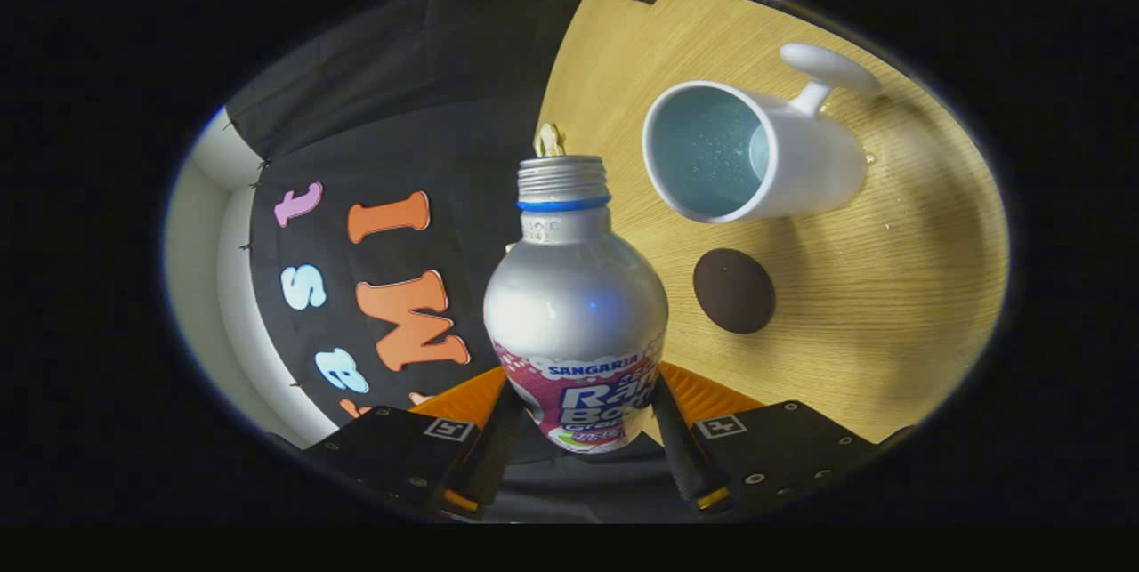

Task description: Take the bottle from table, then pour the juice into the cup, finally place the bottle on the coaster

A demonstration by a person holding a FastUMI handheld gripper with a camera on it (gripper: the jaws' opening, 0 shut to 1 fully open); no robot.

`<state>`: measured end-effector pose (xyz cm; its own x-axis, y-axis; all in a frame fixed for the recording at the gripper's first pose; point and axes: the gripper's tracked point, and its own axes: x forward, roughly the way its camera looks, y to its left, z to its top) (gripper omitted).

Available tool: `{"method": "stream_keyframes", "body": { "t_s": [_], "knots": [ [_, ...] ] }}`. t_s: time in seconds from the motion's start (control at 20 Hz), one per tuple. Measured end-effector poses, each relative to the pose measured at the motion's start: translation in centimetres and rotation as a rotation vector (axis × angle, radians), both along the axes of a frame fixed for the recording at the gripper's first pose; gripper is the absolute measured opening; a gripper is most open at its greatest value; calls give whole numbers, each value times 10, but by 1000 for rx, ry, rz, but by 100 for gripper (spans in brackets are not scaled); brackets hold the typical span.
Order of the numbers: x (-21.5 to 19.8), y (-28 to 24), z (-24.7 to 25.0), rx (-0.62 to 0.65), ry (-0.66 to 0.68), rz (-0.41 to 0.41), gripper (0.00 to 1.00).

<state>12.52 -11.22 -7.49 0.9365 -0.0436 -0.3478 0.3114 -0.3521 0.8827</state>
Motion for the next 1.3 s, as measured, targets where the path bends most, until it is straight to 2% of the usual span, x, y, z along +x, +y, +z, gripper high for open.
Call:
{"method": "stream_keyframes", "body": {
  "t_s": [1.3],
  "knots": [
    [-1, -5, 0, 191, -3, -27, 75]
  ]
}}
